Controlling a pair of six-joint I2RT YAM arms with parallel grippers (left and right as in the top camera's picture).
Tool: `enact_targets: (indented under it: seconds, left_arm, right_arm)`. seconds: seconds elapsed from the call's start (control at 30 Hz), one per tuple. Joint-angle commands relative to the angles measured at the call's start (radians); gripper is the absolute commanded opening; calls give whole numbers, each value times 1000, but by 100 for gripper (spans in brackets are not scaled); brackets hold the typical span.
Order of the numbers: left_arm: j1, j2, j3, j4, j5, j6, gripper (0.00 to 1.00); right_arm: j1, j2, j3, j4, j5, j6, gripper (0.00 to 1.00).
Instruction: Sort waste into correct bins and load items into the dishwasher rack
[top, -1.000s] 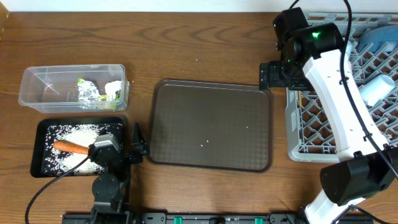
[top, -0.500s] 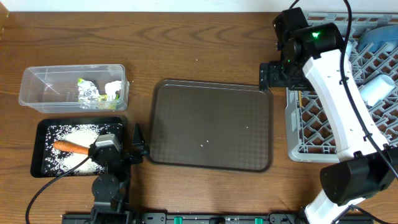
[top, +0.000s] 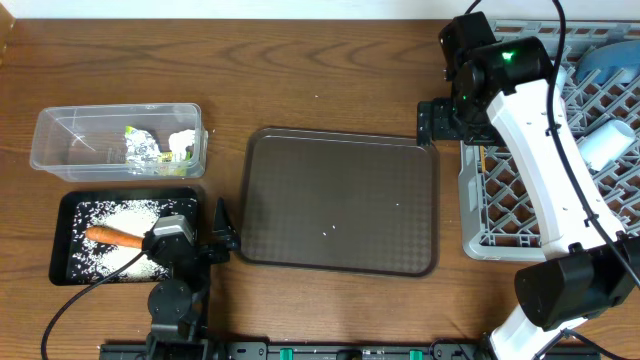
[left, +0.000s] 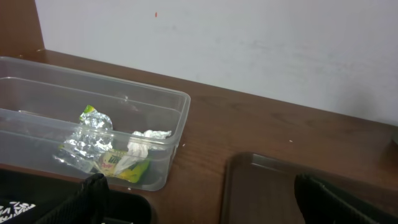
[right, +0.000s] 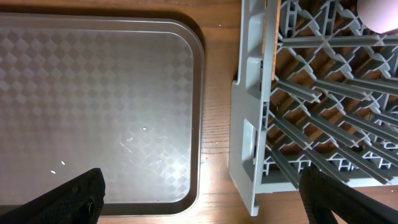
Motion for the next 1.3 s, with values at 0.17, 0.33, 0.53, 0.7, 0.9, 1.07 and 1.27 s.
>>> enact_targets:
  seconds: [0.17,0.33,0.53,0.7,0.9,1.07,1.27]
  left_arm:
    - [5,-6,-23,-37,6,14,98]
    - [5,-6,-23,-37,6,14,98]
    - [5,-6,-23,-37,7,14,98]
    - [5,-6,-23,-37,6,14,98]
    - [5,-6,-23,-37,6,14,98]
    - [5,-6,-23,-37,6,14,98]
    - [5,-6,-23,-37,6,14,98]
  right_arm:
    - [2,-10,6,-1,7,13,99]
    - [2,-10,6,-1,7,13,99]
    - [1,-10,6,-1,7,13,99]
    - [2,-10,6,-1,7,14,99]
    - [2,-14,6,-1,7,13,99]
    - [12,-63,6,-1,7,13,99]
    - [49,-177,6,-1,7,14,99]
